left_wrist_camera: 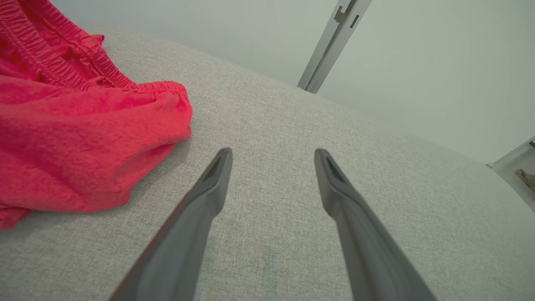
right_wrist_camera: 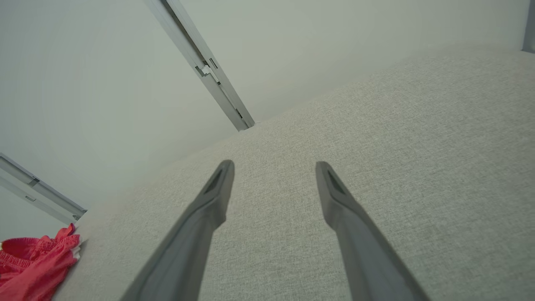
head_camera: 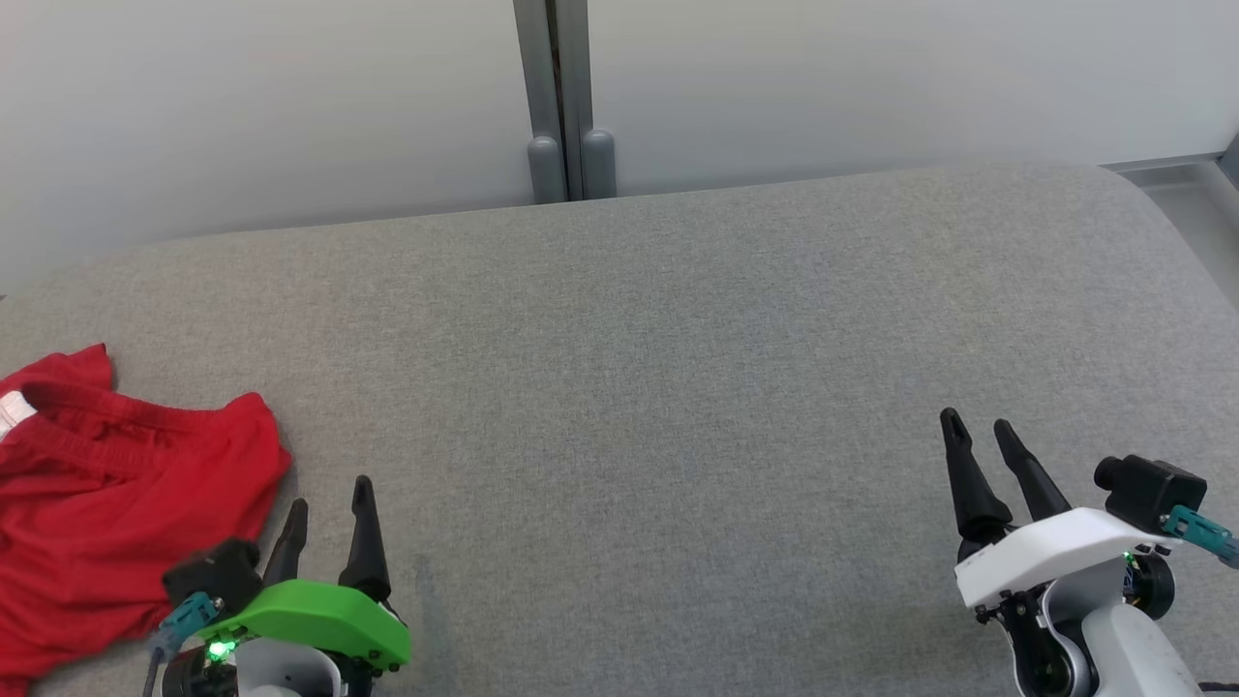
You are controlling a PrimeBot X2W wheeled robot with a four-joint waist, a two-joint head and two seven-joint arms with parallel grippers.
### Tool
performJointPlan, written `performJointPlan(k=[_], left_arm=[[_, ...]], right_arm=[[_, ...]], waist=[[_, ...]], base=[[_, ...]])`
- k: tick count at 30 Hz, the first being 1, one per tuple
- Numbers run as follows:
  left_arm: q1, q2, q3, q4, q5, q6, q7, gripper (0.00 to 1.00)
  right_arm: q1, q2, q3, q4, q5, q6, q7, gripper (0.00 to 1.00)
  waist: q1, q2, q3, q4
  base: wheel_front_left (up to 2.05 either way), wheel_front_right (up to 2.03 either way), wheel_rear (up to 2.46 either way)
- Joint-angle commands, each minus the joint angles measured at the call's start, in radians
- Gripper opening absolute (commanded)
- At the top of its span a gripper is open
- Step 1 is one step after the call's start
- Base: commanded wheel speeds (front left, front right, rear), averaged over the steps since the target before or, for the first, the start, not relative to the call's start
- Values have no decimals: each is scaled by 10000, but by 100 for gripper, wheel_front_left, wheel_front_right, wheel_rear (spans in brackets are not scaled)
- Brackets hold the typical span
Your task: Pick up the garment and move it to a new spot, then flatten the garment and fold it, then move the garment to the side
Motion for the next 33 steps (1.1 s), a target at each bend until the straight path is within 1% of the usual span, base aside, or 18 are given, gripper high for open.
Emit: performJointPlan(k=[1,11,17,20,25,33], left_arm=[[-167,126,-42,-22,278,-7,-117,100],[-143,124,-176,76,1204,51,-376,100],[-259,84,-175,-281,1806,149,-523,100],[-242,-35,20,-477,1876,189,-592,100],[-62,-74,50,-405,2467,146,-716,100],[226,-157,-130,-36,3270,311,-885,100]], right_arm=[[-223,-67,-25,-49,-334,2,-115,100],[-227,43,-173,-193,-1443,2,-375,100],[-263,92,-156,-410,-2101,3,-523,100],[-278,128,-231,-519,-2423,3,-594,100],[-176,192,-269,-228,-2906,3,-716,100],[2,228,-193,131,-3699,3,-889,100]], waist=[[0,0,-8,0],[0,0,-26,-5],[0,0,10,1],[0,0,21,9],[0,0,16,-14],[0,0,1,-1]], base=[[0,0,0],[0,0,0],[0,0,0],[0,0,0],[0,0,0],[0,0,0]])
